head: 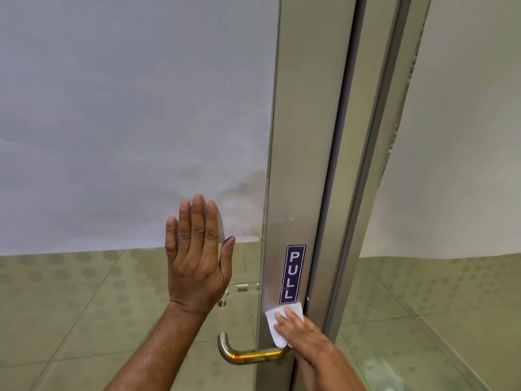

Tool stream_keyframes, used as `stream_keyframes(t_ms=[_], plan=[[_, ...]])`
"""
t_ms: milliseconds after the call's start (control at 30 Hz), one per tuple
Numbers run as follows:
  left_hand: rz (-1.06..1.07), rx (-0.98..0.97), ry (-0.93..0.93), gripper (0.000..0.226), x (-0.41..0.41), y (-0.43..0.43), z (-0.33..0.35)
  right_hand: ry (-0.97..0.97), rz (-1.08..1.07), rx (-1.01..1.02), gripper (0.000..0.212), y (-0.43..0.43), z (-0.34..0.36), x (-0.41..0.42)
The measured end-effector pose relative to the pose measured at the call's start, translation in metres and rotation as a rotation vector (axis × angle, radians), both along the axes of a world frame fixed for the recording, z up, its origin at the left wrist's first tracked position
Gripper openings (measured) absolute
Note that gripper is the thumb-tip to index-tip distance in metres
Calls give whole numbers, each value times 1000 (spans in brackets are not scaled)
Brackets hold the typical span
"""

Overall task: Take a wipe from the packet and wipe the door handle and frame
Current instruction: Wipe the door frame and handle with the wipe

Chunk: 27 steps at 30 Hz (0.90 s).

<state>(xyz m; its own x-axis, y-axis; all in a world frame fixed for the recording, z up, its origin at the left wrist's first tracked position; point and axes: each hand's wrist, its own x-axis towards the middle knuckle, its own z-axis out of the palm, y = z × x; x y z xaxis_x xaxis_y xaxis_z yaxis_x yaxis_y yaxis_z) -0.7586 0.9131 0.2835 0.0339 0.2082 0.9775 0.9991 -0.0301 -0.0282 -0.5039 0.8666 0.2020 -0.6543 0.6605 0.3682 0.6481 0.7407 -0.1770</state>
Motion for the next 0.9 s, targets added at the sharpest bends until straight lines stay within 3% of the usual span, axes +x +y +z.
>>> stream_keyframes(t_ms=[67, 133, 300, 367, 567, 667, 767, 900], plan=[[-4, -1, 0, 65, 0, -1, 1, 204, -31, -155, 56, -8, -5, 0], [-9, -4, -2, 65, 1, 0, 3, 380, -43, -163, 44, -17, -9, -3], [-12, 4, -12, 65, 0, 1, 2, 511, -85, -214, 39, -32, -24, -9], [-18, 5, -16, 65, 0, 1, 2, 559, -145, -152, 27, -32, -24, -10], [-22, 11, -18, 65, 1, 0, 3, 446, -128, 68, 17, -26, -29, -10], [-25, 5, -22, 66, 0, 0, 2, 368, -94, 136, 49, -24, -32, -13], [-29, -4, -23, 66, 1, -1, 2, 267, -22, 167, 37, -20, -39, -8], [-25, -8, -26, 66, 0, 0, 2, 269, 30, 196, 54, -15, -51, -5]])
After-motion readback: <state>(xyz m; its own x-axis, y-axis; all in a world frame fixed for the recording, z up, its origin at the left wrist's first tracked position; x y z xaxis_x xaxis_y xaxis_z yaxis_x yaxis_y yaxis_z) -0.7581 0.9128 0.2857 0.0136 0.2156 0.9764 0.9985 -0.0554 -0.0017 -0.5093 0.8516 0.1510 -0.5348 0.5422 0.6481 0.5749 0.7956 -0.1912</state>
